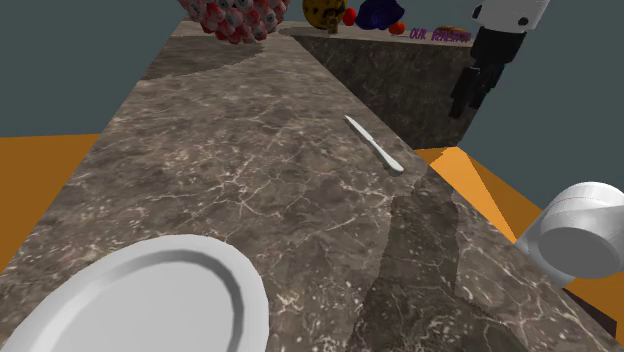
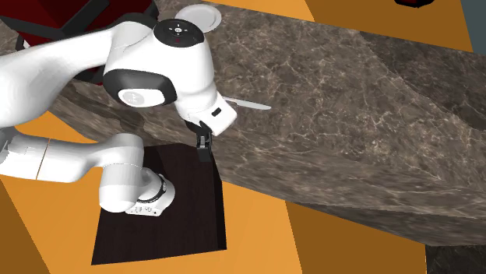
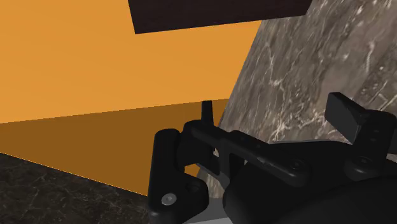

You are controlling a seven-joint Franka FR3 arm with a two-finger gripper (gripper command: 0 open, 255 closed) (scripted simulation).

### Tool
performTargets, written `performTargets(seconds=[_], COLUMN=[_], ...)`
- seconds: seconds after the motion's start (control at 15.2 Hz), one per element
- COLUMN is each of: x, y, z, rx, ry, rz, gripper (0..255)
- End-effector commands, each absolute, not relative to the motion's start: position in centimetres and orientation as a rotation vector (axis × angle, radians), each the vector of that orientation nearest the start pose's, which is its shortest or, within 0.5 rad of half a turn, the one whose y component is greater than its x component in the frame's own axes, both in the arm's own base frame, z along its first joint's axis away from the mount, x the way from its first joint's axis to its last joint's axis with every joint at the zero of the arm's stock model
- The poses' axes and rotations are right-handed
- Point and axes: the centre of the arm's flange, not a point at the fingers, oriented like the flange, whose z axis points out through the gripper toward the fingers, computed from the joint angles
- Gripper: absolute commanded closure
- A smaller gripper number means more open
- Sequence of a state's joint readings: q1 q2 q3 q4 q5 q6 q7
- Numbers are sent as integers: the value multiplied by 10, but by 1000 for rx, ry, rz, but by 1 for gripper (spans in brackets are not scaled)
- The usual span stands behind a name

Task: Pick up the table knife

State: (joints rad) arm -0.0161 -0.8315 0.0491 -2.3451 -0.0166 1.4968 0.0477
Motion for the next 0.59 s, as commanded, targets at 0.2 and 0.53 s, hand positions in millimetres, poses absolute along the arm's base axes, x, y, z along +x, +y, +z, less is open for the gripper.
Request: performTargets(seconds=[0.2,0.53], x=[301,329], y=[43,90], z=[597,590], rx=[-3151,-3073], ry=[150,308], rz=[12,-9], gripper=[0,0])
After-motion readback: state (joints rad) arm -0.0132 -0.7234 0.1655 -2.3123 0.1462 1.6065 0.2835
